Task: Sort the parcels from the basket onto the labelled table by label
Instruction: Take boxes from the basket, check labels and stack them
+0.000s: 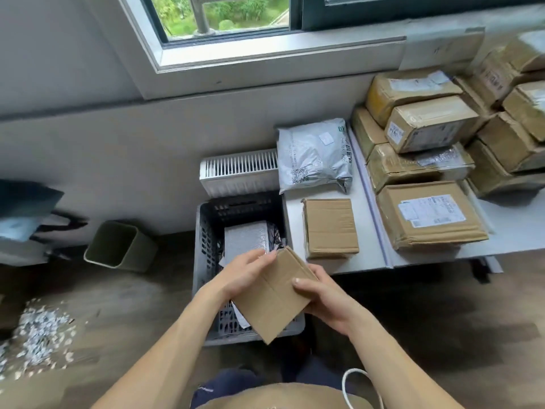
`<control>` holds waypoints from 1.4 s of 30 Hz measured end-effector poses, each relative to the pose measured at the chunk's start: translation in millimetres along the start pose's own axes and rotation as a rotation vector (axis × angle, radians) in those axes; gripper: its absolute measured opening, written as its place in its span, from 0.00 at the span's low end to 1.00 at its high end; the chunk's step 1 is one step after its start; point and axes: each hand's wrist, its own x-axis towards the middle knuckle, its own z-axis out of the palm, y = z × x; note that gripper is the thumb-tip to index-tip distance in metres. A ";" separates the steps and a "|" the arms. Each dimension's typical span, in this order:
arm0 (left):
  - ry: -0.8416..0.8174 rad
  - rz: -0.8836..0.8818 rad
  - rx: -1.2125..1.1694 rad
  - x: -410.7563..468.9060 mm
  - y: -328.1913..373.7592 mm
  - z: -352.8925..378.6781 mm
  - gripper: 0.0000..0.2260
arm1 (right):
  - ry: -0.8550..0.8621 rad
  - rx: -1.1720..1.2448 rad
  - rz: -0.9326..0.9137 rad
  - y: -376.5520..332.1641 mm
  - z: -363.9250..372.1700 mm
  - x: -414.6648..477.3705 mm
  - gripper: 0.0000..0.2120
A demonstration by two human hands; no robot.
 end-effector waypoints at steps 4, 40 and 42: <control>0.020 0.046 -0.127 -36.1 -6.4 -9.4 0.21 | -0.059 -0.069 -0.098 -22.2 23.7 -7.7 0.29; 0.296 1.064 -0.682 -275.6 382.7 3.6 0.22 | 0.251 -0.323 -1.515 -343.7 66.6 -325.5 0.32; 0.375 1.105 -0.617 -280.1 403.5 11.9 0.17 | 0.059 -0.135 -1.455 -365.1 48.5 -341.4 0.30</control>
